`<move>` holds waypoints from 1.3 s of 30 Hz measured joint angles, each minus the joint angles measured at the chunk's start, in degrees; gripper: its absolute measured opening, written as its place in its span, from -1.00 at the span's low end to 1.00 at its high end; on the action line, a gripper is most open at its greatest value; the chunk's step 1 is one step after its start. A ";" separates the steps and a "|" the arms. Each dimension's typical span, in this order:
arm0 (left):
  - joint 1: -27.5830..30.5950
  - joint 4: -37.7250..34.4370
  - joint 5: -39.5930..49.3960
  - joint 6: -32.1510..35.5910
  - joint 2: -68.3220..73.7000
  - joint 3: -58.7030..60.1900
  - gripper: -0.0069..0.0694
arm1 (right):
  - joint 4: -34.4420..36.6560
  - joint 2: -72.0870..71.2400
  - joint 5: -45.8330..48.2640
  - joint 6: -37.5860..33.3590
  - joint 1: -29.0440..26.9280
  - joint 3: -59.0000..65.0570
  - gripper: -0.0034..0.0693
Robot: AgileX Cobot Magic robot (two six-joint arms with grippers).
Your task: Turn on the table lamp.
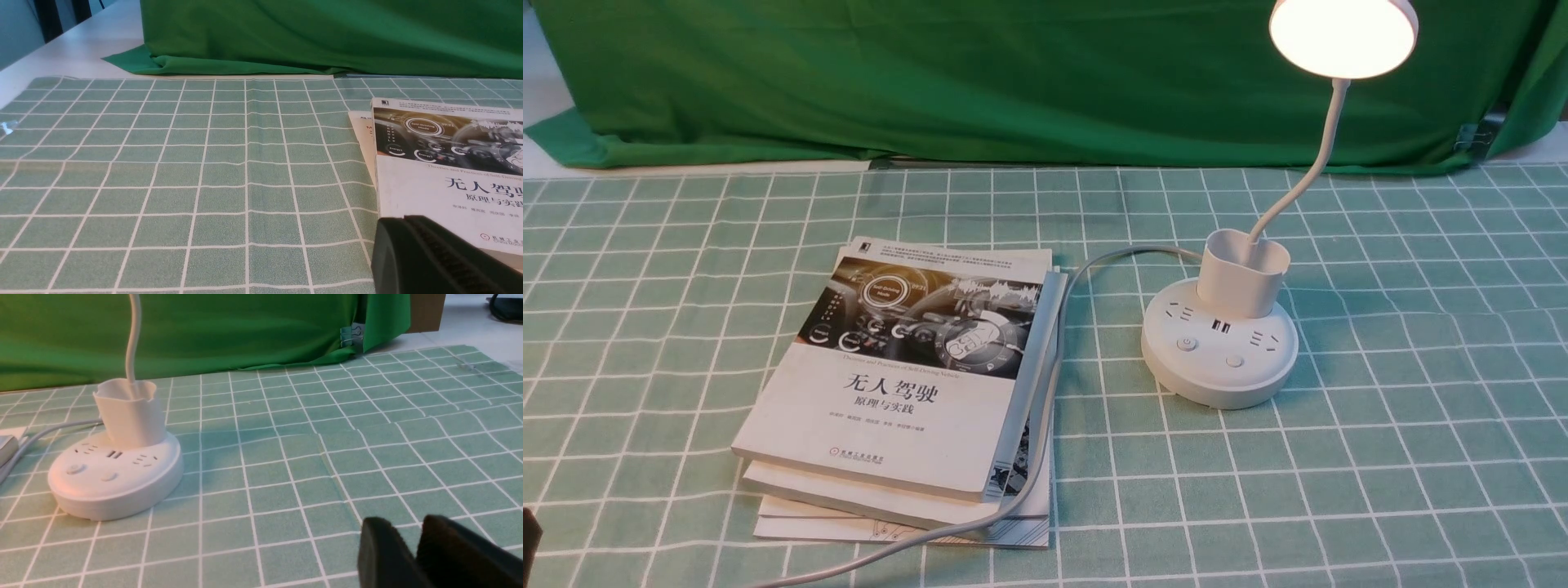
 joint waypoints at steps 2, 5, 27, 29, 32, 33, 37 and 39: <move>0.00 0.00 0.00 0.00 0.00 0.00 -0.76 | 0.00 0.00 0.00 0.00 0.00 0.00 -0.35; 0.00 0.00 0.00 0.00 0.00 0.00 -0.76 | 0.00 0.00 0.00 0.00 0.00 0.00 -0.35; 0.00 0.00 0.00 0.00 0.00 0.00 -0.76 | 0.00 0.00 0.20 0.12 0.00 0.00 -0.26; 0.00 0.00 0.00 0.00 0.00 0.00 -0.76 | 0.00 0.00 0.20 0.12 0.00 0.00 -0.25; 0.00 0.00 0.00 0.00 0.00 0.00 -0.76 | 0.00 0.00 0.20 0.12 0.00 0.00 -0.25; 0.00 0.00 0.00 0.00 0.00 0.00 -0.76 | 0.00 0.00 0.20 0.07 0.00 0.00 -0.25; 0.00 0.00 0.00 0.00 0.00 0.00 -0.76 | 0.00 0.00 0.20 0.13 0.00 0.00 -0.25; 0.00 0.00 0.00 0.00 0.00 0.00 -0.76 | 0.00 0.00 0.20 0.15 0.00 0.00 -0.25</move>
